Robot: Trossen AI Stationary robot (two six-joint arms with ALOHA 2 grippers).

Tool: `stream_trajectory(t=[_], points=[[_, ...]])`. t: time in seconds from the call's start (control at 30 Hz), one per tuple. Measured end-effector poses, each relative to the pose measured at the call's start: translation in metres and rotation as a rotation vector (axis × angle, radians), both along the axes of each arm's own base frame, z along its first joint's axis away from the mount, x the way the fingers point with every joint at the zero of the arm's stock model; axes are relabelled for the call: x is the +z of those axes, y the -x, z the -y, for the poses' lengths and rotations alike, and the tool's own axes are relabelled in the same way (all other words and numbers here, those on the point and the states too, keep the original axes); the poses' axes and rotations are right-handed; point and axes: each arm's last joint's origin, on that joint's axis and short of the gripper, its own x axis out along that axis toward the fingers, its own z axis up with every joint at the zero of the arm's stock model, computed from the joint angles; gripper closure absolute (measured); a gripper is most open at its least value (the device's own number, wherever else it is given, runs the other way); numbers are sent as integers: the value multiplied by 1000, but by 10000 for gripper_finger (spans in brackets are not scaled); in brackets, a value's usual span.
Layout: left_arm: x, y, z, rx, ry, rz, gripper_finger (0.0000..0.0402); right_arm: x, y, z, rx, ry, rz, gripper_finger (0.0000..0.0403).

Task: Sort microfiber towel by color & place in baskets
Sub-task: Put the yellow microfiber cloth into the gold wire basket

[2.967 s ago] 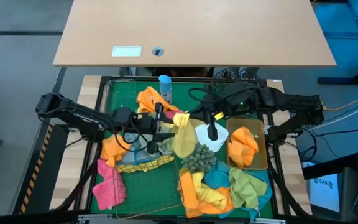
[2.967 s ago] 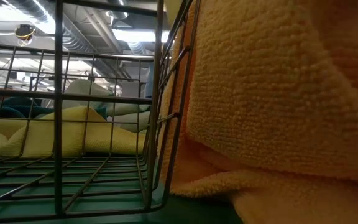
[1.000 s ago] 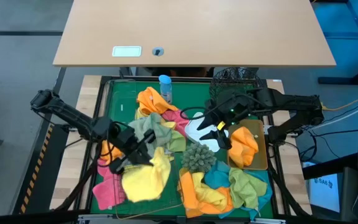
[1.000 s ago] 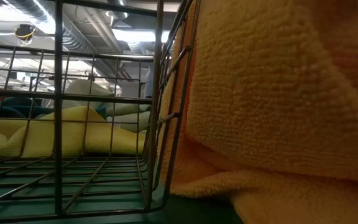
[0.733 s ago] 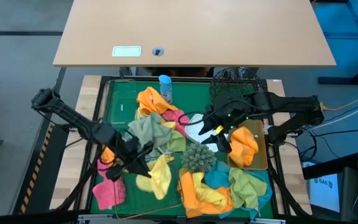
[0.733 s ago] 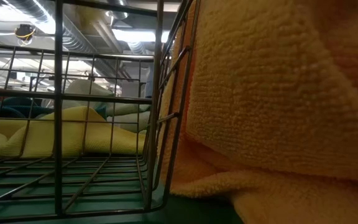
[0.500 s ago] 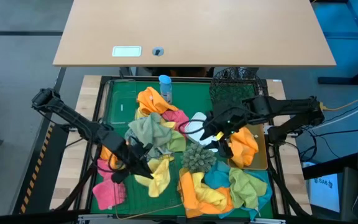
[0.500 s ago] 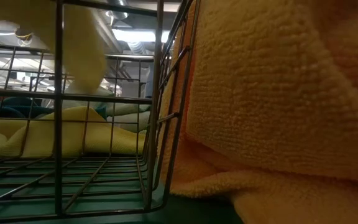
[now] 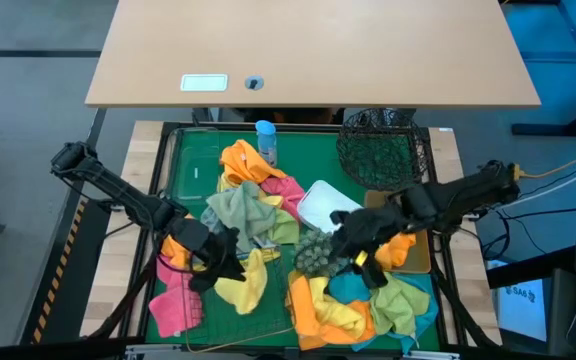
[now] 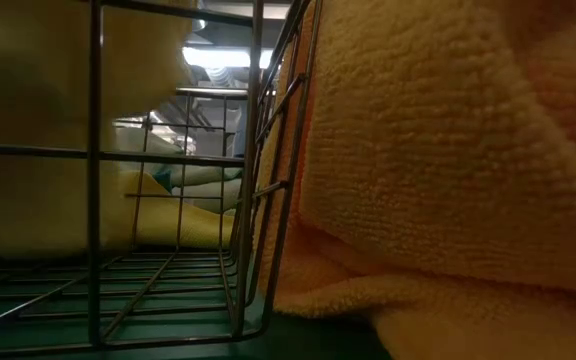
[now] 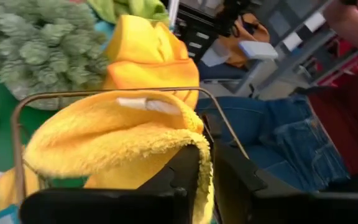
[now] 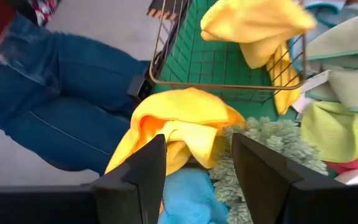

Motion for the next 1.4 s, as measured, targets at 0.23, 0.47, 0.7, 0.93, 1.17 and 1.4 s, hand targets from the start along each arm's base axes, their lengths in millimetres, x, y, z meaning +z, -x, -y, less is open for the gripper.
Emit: stream_trajectory(t=[0.23,0.47,0.7,0.93,1.17,1.4], points=[[-4,1,-2,66,-19,-48,296,-24,-12,-26,29,84,-46,221],[-5,2,-1,19,1,-62,267,-56,-32,-36,24,138,-133,221],[-5,4,2,-97,50,-100,268,-89,-47,-43,28,193,-250,221],[-6,5,3,-128,61,-116,268,-104,-54,-46,29,216,-291,221],[-11,11,4,-180,176,-281,268,-105,-54,-46,29,213,-293,221],[-18,17,3,-171,262,-469,269,-104,-54,-47,35,205,-296,221]])
